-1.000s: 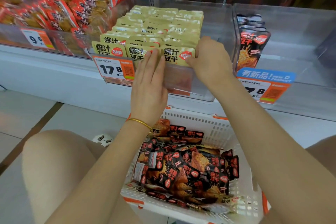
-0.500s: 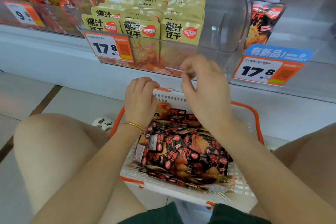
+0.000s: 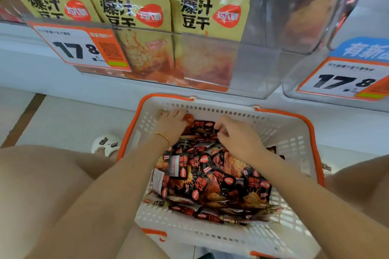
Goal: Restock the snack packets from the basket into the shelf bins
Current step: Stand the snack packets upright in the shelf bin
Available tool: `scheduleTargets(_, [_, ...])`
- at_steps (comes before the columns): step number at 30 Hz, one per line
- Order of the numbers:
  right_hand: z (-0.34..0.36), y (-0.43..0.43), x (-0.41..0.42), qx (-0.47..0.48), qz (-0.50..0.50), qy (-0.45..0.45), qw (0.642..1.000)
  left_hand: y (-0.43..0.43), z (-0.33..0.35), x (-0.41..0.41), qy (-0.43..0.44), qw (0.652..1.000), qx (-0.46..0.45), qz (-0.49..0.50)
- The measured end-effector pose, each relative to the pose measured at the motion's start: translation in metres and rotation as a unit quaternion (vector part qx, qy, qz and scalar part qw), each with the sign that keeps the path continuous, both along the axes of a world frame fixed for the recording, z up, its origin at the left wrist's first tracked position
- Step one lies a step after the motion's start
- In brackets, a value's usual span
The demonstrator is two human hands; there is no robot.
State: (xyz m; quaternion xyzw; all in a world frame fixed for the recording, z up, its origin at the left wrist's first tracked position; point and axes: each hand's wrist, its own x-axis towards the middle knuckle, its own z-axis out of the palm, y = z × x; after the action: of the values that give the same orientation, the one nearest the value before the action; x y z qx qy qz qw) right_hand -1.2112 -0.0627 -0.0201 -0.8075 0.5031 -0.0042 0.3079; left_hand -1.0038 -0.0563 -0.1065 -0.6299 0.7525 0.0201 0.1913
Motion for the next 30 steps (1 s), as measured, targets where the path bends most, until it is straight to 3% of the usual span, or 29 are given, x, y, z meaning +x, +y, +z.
scheduleTargets(7, [-0.014, -0.005, 0.006, 0.033, -0.015, -0.003, 0.999, 0.0, -0.009, -0.007, 0.004, 1.0, -0.025, -0.007])
scheduleTargets(12, [-0.018, -0.004, 0.008, 0.054, -0.02, -0.013, 0.998, -0.003, 0.0, -0.011, 0.012, 1.0, 0.005, 0.003])
scheduleTargets(15, [-0.017, 0.001, 0.005, 0.067, -0.03, -0.025, 0.997, -0.005, 0.023, -0.015, 0.108, 0.992, 0.0, 0.057])
scheduleTargets(18, [-0.017, 0.008, -0.001, 0.095, -0.066, -0.042, 0.992, -0.001, 0.059, -0.028, 0.293, 0.939, -0.039, 0.177])
scheduleTargets(21, [-0.015, 0.017, -0.01, 0.178, -0.141, -0.093, 0.97, 0.014, 0.093, -0.045, 0.459, 0.848, -0.059, 0.258])
scheduleTargets(23, [-0.004, 0.026, -0.018, 0.258, -0.185, -0.163, 0.934, 0.025, 0.11, -0.056, 0.532, 0.795, -0.061, 0.285])
scheduleTargets(25, [0.01, 0.036, -0.028, 0.353, -0.232, -0.269, 0.865, 0.034, 0.12, -0.064, 0.554, 0.773, -0.064, 0.303])
scheduleTargets(26, [0.018, 0.039, -0.033, 0.38, -0.242, -0.315, 0.835, 0.04, 0.125, -0.067, 0.554, 0.77, -0.061, 0.311])
scheduleTargets(28, [0.031, 0.041, -0.044, 0.386, -0.226, -0.334, 0.829, 0.049, 0.137, -0.073, 0.54, 0.783, -0.052, 0.305])
scheduleTargets(30, [0.049, 0.042, -0.055, 0.361, -0.183, -0.274, 0.872, 0.058, 0.153, -0.077, 0.43, 0.869, -0.035, 0.244])
